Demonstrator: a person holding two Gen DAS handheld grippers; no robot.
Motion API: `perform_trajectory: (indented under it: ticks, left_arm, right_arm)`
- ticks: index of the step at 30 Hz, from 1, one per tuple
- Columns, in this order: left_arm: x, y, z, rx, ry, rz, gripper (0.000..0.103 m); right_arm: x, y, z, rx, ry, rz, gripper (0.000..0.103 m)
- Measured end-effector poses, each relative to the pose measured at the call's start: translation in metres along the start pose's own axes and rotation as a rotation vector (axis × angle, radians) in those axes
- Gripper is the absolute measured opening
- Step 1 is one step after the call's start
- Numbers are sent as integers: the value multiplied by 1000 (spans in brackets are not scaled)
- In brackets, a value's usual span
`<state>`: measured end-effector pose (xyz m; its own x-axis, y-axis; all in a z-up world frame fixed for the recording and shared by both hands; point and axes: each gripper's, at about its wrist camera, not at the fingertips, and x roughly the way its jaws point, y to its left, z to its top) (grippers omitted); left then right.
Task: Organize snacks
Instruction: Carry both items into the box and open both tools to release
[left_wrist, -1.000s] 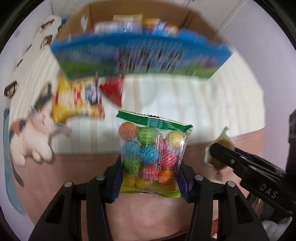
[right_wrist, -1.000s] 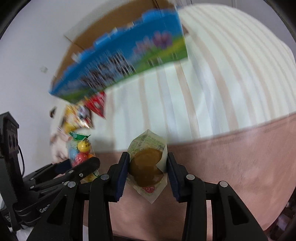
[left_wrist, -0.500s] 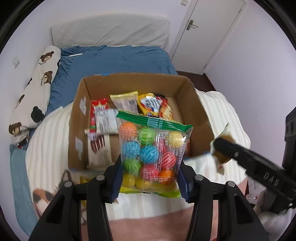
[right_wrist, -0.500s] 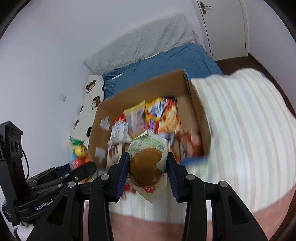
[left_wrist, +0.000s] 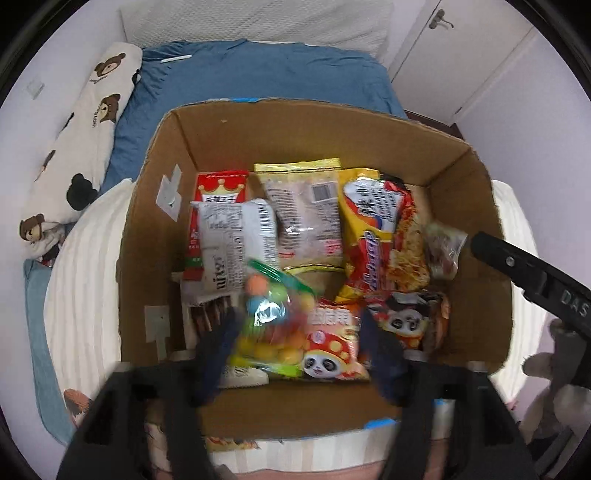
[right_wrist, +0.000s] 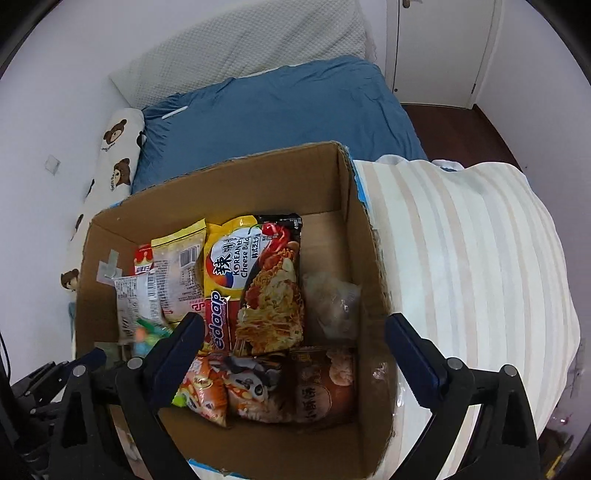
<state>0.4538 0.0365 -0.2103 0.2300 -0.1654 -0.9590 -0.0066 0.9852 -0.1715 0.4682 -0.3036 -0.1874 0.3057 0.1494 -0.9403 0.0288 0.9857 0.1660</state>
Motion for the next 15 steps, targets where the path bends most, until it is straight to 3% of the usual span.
perform_trajectory:
  ticks: [1, 15]
  left_arm:
    - [1, 2, 1, -3, -5, 8, 92]
    - [-27, 8, -3, -5, -60, 43, 93]
  right_arm:
    - [3, 0, 0, 1, 3, 3, 100]
    - [-18, 13, -34, -37, 51, 22, 100]
